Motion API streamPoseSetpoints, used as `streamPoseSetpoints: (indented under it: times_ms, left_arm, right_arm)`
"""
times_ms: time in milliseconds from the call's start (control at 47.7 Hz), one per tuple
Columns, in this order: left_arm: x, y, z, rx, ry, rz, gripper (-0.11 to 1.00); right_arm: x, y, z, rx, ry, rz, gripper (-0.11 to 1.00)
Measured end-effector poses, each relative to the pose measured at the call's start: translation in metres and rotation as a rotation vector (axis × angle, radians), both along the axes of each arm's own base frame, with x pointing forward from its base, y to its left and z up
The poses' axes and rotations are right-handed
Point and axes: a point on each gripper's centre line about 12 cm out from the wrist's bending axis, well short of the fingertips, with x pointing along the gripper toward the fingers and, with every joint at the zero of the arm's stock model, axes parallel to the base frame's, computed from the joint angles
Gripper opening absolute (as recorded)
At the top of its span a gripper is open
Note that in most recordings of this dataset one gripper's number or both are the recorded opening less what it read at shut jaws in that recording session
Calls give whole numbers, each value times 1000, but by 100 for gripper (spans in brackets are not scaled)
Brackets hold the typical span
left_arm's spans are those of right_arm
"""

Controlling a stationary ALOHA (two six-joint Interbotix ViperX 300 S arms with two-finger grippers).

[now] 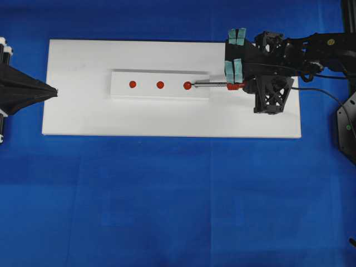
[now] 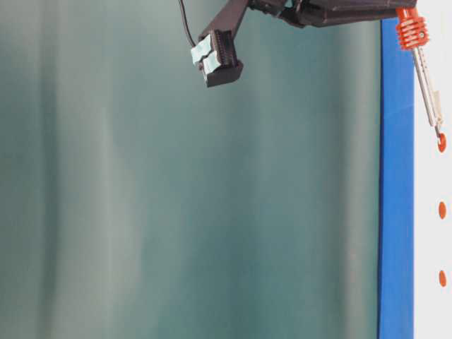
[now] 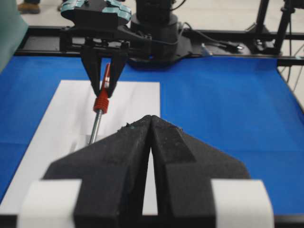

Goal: Touch the tip of the soldering iron to the mark.
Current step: 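Lower the iron tip onto the rightmost red dot and hold, then lift the iron tip up off the rightmost red dot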

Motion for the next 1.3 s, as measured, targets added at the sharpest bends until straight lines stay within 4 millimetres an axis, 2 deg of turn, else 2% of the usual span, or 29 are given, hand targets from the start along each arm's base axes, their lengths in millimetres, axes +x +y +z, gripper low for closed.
streamPoseSetpoints:
  times_ms: [315,650,839,1301]
  left_arm:
    - [0,0,0,0,0,-2,0]
    - [0,0,0,-3,0,-1,0]
    - [0,0,1,-3,-6,-1,0]
    - [0,0,1,-6,-8,0,0]
  right_arm:
    - [-1,0,3,7,3,-8,6]
    - [-4,2,61,-8,-72,-12,6]
    - [-9,2,83,-29,-77,-4,6]
    - [-11,0,86,-41,-75,-25,6]
